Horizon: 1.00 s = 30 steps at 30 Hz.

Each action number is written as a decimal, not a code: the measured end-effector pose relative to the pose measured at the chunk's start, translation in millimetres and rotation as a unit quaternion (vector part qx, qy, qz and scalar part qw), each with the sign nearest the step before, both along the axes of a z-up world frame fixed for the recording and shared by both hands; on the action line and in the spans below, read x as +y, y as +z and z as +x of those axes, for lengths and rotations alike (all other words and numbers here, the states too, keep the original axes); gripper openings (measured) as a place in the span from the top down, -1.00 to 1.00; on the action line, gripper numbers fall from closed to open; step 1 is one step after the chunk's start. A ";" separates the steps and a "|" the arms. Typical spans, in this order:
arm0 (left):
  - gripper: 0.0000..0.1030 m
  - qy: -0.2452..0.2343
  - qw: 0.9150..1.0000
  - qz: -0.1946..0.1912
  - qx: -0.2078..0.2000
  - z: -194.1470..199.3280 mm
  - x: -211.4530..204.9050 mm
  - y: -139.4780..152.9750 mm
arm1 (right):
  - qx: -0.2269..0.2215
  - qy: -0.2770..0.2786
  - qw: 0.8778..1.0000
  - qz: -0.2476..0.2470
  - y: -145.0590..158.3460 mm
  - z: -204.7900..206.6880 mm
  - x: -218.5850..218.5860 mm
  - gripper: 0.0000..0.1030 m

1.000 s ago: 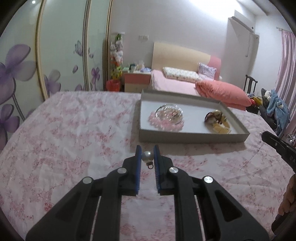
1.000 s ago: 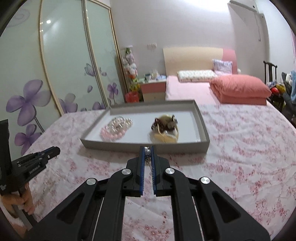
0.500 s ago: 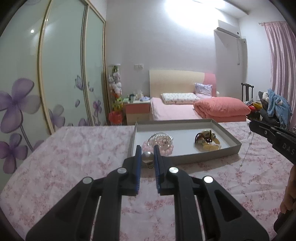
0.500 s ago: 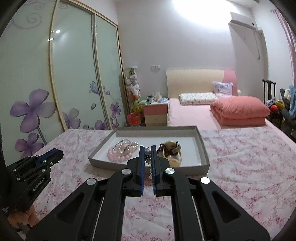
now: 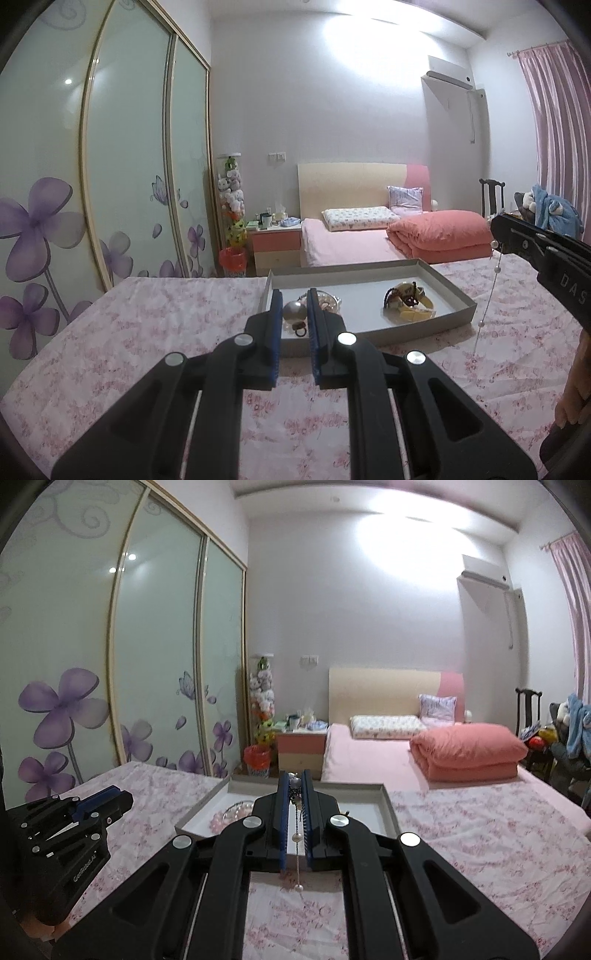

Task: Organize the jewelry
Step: 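Carry the pearl and earring cluster over the grey tray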

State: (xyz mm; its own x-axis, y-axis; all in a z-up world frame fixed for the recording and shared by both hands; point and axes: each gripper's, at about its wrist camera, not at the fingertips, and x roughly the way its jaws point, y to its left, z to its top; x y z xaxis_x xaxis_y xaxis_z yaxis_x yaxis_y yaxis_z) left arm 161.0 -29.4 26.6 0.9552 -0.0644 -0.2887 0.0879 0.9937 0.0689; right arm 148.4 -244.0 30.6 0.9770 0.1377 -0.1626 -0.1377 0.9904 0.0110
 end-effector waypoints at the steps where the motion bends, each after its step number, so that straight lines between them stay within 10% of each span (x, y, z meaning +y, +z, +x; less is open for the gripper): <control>1: 0.73 0.000 1.000 -0.001 -0.002 -0.3 -0.2 0.8 | -0.005 -0.003 1.000 -0.002 -0.3 -0.8 0.2 0.86; 30: 0.73 -0.014 0.999 -0.005 -0.029 46.0 -21.7 10.5 | -0.029 -0.026 0.999 -0.010 -2.7 33.9 1.6 0.85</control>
